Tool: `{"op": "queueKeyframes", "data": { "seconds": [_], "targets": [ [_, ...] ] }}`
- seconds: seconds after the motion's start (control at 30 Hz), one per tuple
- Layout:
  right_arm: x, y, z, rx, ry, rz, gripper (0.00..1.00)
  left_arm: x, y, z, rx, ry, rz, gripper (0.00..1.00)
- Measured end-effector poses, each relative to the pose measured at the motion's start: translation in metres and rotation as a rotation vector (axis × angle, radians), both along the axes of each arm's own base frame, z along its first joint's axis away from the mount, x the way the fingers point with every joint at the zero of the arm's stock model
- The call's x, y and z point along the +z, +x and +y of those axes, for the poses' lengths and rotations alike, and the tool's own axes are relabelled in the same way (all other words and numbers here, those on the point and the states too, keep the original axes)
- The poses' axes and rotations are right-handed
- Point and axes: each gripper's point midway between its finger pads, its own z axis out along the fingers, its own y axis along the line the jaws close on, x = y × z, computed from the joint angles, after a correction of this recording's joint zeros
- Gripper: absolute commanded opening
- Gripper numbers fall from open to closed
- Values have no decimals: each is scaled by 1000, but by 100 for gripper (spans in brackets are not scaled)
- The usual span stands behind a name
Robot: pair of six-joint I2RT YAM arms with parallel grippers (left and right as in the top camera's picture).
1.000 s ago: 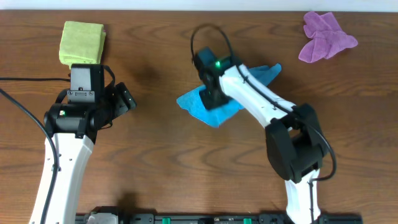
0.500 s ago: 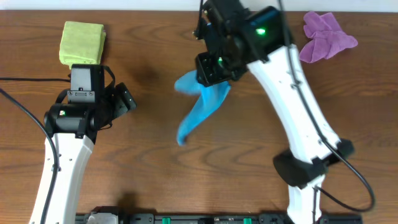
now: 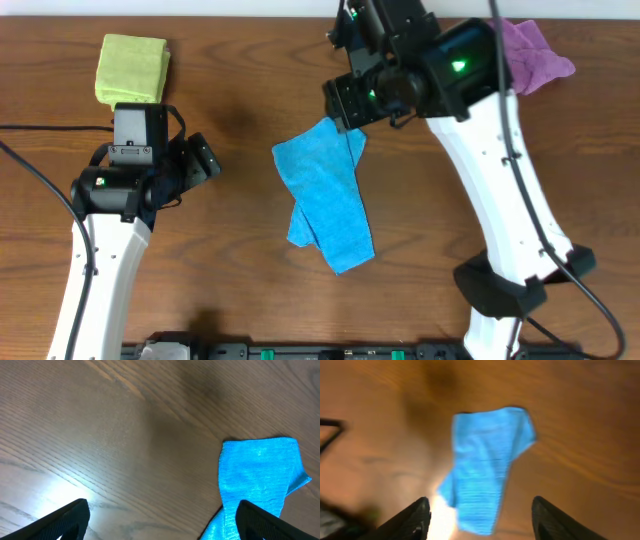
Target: Fold the cloth
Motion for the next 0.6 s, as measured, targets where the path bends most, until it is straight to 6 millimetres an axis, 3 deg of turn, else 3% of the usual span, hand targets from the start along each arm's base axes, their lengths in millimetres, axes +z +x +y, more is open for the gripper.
{"op": "queueKeyframes", "data": {
  "seconds": [0.13, 0.23, 0.3, 0.33, 0.47, 0.6],
  "targets": [
    [-46, 24, -15, -57, -97, 57, 52, 0, 0, 0, 0, 0, 0, 95],
    [-107, 43, -33, -115, -158, 175, 49, 0, -1, 0, 0, -1, 3, 94],
    [-149, 52, -43, -156, -183, 252, 33, 0, -1, 0, 0, -1, 3, 95],
    [-163, 55, -47, -168, -192, 278, 31, 0, -1, 0, 0, -1, 3, 95],
    [-202, 61, -57, -210, -210, 349, 42, -1, -2, 0, 0, 0, 11, 95],
    [-231, 63, -55, -210, -223, 399, 41, -2, -3, 0, 0, 0, 15, 95]
  ]
}}
